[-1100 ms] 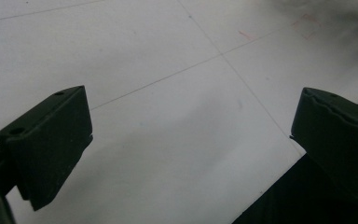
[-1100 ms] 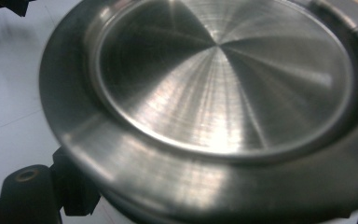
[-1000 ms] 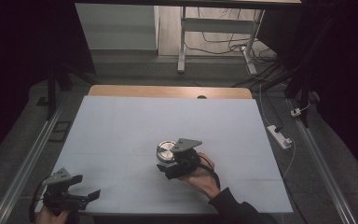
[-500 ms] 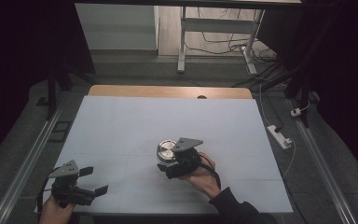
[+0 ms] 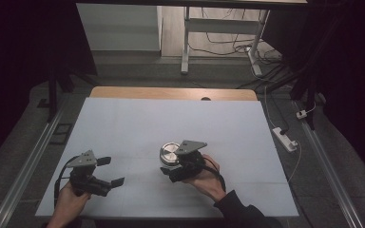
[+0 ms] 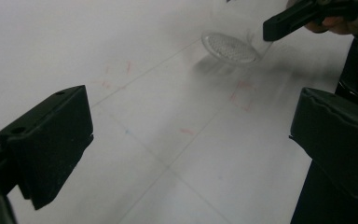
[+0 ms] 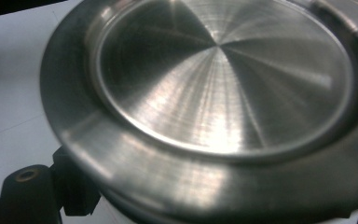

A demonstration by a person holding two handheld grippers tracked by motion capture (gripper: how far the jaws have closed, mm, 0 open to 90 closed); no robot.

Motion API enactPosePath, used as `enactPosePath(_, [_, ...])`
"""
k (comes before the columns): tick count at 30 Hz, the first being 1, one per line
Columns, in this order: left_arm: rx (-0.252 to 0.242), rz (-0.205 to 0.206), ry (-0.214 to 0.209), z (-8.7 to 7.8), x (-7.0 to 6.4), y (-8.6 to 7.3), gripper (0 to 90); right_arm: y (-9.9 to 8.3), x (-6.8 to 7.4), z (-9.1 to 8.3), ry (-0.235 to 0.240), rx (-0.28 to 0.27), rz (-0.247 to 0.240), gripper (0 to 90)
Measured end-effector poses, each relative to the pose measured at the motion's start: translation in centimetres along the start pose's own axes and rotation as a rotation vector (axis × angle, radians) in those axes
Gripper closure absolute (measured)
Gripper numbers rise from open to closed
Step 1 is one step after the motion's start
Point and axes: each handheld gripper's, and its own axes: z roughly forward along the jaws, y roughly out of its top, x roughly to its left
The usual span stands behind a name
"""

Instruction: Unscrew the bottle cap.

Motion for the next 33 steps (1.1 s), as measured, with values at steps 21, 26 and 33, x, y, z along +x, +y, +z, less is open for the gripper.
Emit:
enactPosePath(21, [0.040,0.152,-0.111,4.6,-0.3,6.1,0.0,0.0,-0.1,-0.1,0.031,0.001,-0.023,14.6])
enactPosePath(26, [0.037,0.201,-0.177,5.8,-0.5,7.5,0.0,0.0,-0.2,-0.1,0.049,0.000,-0.024,14.7])
enactPosePath(33, [0.059,0.304,-0.252,7.5,-1.3,9.2,0.0,0.1,-0.2,-0.1,0.084,0.004,-0.050,14.7])
